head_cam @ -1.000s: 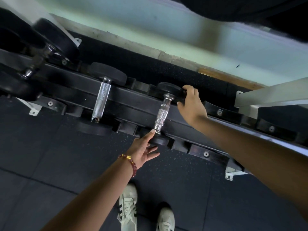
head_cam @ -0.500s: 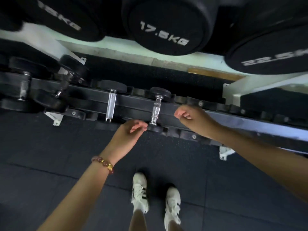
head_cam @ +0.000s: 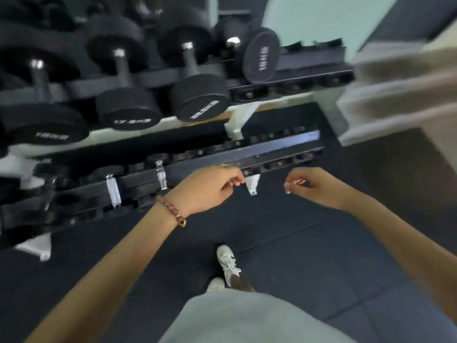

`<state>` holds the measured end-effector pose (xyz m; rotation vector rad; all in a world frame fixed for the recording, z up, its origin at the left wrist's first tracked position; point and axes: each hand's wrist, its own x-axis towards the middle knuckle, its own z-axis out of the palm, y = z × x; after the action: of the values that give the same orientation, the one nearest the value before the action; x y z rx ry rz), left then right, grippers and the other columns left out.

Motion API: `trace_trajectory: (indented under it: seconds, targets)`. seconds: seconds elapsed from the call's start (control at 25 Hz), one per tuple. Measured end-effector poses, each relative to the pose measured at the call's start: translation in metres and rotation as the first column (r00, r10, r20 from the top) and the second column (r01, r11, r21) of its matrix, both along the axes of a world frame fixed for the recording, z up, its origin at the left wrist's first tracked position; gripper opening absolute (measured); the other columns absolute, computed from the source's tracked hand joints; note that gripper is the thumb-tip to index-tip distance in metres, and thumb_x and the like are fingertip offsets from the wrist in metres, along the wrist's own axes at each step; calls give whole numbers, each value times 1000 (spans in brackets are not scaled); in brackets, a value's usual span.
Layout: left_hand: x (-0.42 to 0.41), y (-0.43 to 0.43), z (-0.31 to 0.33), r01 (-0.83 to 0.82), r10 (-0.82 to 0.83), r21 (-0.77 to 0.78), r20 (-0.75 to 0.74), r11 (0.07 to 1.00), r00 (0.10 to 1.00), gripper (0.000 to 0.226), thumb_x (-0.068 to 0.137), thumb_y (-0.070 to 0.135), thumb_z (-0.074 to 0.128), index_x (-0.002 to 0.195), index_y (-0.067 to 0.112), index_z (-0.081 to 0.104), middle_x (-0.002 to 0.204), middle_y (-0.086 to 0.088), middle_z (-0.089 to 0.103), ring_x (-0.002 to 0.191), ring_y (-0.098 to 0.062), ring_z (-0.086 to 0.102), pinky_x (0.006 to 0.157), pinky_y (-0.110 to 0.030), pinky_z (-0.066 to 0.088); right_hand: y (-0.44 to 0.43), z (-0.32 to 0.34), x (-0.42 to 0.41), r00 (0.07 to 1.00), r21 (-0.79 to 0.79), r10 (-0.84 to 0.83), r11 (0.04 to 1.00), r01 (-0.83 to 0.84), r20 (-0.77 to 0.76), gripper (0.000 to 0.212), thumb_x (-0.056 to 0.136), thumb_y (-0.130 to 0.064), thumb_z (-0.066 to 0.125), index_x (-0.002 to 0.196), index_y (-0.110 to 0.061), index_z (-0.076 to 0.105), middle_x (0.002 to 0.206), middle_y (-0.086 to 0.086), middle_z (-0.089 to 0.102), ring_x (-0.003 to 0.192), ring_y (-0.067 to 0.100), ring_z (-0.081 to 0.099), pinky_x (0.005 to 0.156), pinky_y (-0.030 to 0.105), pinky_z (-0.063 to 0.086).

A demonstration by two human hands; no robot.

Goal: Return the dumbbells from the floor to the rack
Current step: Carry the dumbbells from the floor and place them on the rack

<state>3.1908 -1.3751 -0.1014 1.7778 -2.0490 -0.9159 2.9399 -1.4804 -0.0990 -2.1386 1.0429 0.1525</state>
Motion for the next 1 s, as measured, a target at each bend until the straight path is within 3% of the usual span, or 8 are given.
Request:
trace_trajectory:
  seconds: [0.2, 0.32, 0.44, 0.64, 0.8, 0.88, 1.0]
  targets:
    - [-115, -25, 87, 421, -424, -119, 3, 899, 906, 24, 93, 17, 48, 111, 25, 62, 108, 16, 62, 98, 0, 58, 86, -22, 46, 78, 72, -128, 968, -183, -250, 952, 245, -7, 11, 93, -24, 57, 92, -19, 67, 89, -9, 65, 84, 9, 62, 76, 22, 46]
    - [-199, -33, 111, 619, -624, -114, -13, 777, 781, 10, 90, 26, 56, 94, 23, 66, 93, 15, 64, 85, 2, 59, 80, -21, 44, 128, 107, -202, 909, -294, -412, 862, 412, 66, 12, 92, -20, 59, 93, -12, 69, 91, -4, 66, 82, 9, 61, 78, 26, 48]
    - [-290, -33, 116, 758, -763, -119, -6, 642, 646, 8, 88, 29, 57, 87, 27, 64, 93, 13, 65, 89, -2, 61, 86, -30, 49, 185, 126, -276, 796, -303, -589, 740, 601, 139, 12, 91, -19, 60, 92, -11, 69, 92, -3, 68, 85, 13, 64, 82, 26, 49]
    - [-462, -15, 103, 897, -904, -132, 17, 421, 427, 17, 89, 24, 49, 96, 29, 64, 103, 10, 64, 92, -6, 62, 87, -37, 51, 280, 122, -398, 513, -224, -847, 477, 850, 142, 8, 90, -22, 61, 84, -24, 64, 81, -9, 68, 76, 4, 63, 77, 23, 47]
    - [-598, 6, 76, 971, -969, -43, 70, 234, 237, 21, 88, 21, 49, 96, 30, 65, 102, 10, 67, 91, -6, 63, 87, -37, 51, 323, 135, -509, 285, -225, -939, 241, 944, 192, 9, 90, -22, 61, 89, -16, 67, 87, -1, 71, 81, 11, 64, 81, 27, 47]
    - [-663, 19, 67, 986, -983, -8, 68, 168, 169, 21, 90, 21, 49, 101, 29, 65, 104, 10, 66, 94, -6, 62, 88, -36, 51, 334, 142, -566, 213, -234, -948, 158, 959, 235, 12, 90, -20, 61, 92, -11, 68, 90, 3, 71, 82, 12, 64, 80, 24, 47]
    - [-752, 34, 68, 994, -991, -20, 80, 109, 110, 21, 92, 22, 48, 104, 28, 64, 105, 11, 64, 94, -6, 59, 89, -34, 50, 342, 149, -644, 173, -251, -953, 109, 962, 248, 13, 91, -23, 60, 91, -12, 67, 90, 7, 71, 76, 17, 61, 70, 27, 46]
